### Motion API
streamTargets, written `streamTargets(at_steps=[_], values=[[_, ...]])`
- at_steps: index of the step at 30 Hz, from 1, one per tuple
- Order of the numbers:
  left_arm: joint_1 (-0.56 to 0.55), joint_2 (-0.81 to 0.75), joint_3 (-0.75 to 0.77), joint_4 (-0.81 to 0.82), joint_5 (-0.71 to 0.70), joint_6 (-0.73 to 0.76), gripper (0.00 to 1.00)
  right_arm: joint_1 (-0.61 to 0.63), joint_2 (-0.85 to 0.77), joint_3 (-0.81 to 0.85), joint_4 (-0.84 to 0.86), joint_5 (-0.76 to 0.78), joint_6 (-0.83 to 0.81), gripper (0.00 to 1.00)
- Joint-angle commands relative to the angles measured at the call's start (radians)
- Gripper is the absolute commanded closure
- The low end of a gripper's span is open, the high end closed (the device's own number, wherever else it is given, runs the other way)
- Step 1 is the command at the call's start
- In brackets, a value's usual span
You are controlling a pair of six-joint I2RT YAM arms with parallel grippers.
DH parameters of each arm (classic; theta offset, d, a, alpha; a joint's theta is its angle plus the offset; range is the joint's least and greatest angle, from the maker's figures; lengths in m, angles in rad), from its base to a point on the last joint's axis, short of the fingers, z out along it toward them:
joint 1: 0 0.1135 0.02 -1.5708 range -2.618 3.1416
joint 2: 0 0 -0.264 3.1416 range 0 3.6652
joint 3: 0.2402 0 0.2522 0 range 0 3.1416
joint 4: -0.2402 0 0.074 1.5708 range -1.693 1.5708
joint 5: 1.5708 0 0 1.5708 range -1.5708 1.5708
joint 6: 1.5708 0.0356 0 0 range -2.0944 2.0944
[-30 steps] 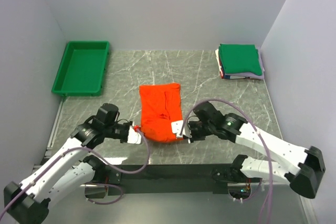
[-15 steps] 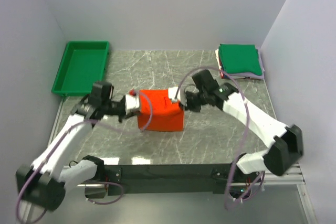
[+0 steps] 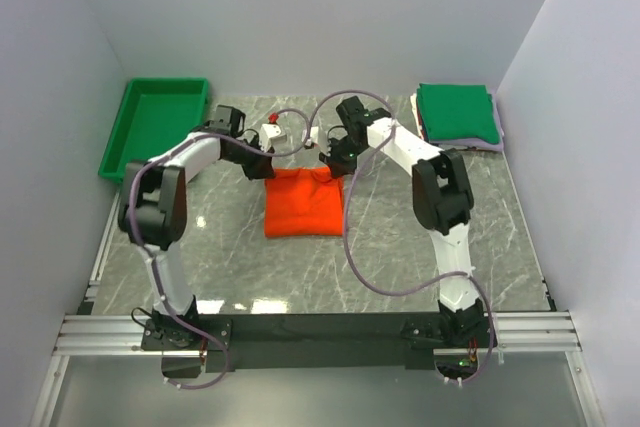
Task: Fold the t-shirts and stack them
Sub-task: Fold the tshirt
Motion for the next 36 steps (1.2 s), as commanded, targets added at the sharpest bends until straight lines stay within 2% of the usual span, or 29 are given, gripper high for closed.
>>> streamTargets(at_steps=[1,5,8,14,18,21,22,25,29,34,36], values=[[0.002,0.100,0.130,-0.072,-0.045,-0.059,0.88,-0.005,0.038,0.101,-0.095,0.015,0.018,1.00],[0.002,0.186,0.213,-0.163,-0.042,-0.100,0.88,-0.004,0.044,0.071,-0.094,0.047,0.024,1.00],[0.002,0.185,0.196,-0.206,-0.006,-0.119,0.88,-0.001,0.034,0.032,-0.117,0.054,0.017,1.00],[-0.005,0.012,-0.049,-0.212,0.055,-0.151,0.89,0.027,-0.113,-0.175,-0.073,0.046,0.023,0.98],[-0.009,-0.108,-0.204,-0.185,0.083,-0.209,0.88,0.068,-0.239,-0.392,-0.018,0.045,0.031,0.96],[-0.005,-0.162,-0.229,-0.189,0.098,-0.241,0.80,0.082,-0.325,-0.454,-0.014,0.052,0.055,0.84],[0.004,-0.191,-0.227,-0.180,0.100,-0.254,0.71,0.079,-0.333,-0.448,-0.010,0.057,0.075,0.75],[0.027,-0.249,-0.198,-0.136,0.100,-0.265,0.63,0.024,-0.338,-0.364,-0.020,0.077,0.156,0.68],[0.022,-0.275,-0.140,-0.084,0.080,-0.205,0.57,-0.045,-0.257,-0.093,-0.150,-0.012,0.218,0.65],[-0.056,-0.205,-0.089,-0.080,0.087,-0.044,0.55,-0.061,-0.033,0.168,-0.282,-0.161,0.326,0.67],[-0.090,-0.193,-0.100,-0.032,0.081,0.008,0.54,-0.056,0.077,0.294,-0.342,-0.249,0.371,0.68]])
